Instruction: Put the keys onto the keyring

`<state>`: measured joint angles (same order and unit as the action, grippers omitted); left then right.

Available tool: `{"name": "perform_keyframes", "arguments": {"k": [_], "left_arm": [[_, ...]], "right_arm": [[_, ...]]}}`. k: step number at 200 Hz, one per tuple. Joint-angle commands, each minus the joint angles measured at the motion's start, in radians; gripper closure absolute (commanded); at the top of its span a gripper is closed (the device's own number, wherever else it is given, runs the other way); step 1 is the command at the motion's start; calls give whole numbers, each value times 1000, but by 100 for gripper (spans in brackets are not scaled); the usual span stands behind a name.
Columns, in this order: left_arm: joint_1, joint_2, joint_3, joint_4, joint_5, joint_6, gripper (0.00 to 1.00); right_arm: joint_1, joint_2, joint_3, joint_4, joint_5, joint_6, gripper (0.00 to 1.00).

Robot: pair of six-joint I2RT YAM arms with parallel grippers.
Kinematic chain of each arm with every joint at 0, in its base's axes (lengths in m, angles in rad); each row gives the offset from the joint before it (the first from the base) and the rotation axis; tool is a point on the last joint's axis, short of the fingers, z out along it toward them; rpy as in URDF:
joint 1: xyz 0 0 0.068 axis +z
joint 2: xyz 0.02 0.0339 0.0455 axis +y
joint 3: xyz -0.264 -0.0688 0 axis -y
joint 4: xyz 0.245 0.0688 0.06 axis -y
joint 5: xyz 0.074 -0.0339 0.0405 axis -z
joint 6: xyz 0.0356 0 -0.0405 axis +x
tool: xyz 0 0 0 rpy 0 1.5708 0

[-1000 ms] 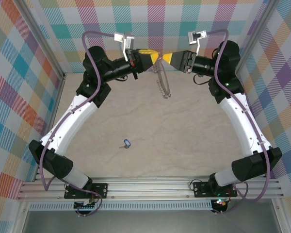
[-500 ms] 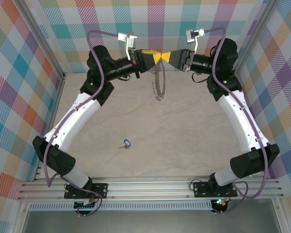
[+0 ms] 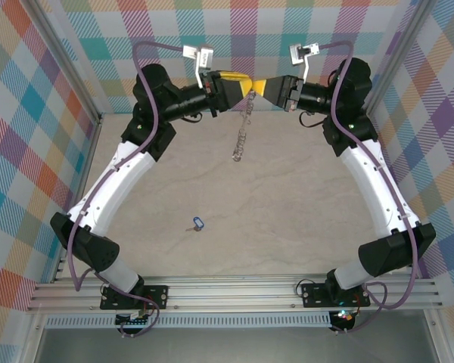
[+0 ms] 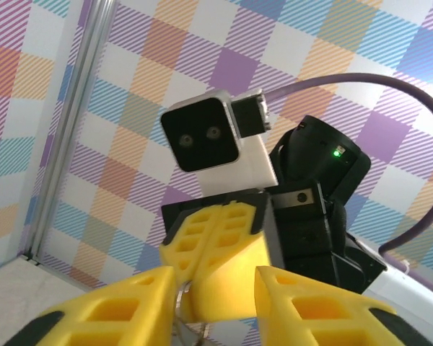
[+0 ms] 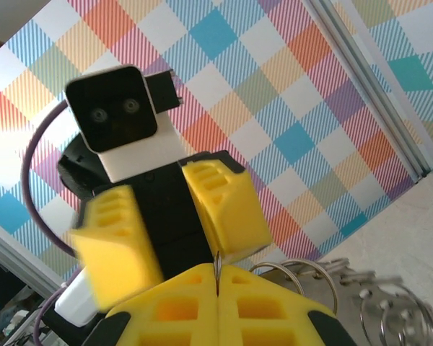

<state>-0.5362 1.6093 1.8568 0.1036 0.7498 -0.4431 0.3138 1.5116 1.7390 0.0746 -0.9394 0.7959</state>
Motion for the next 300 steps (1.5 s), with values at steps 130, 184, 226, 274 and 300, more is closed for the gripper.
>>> {"name": "perform_keyframes", "arguments": {"k": [130,184,226,274,300], "left_arm": [[-2,41,100,-82,45,-163,62],[-2,51,85,-34,65,-206,70],[-2,51,70,-7,86,-237,72],[-2,49,59,10,89,-245,85],[-2,53,59,23,87,-252,90]], "right_arm": [[-5,-5,13,95,30,31,100],[-13,-10,10,92,36,26,100],[-24,-15,-4,103,50,34,100],[-28,-14,-13,112,53,42,100],[-29,-10,-12,116,50,45,100]]}}
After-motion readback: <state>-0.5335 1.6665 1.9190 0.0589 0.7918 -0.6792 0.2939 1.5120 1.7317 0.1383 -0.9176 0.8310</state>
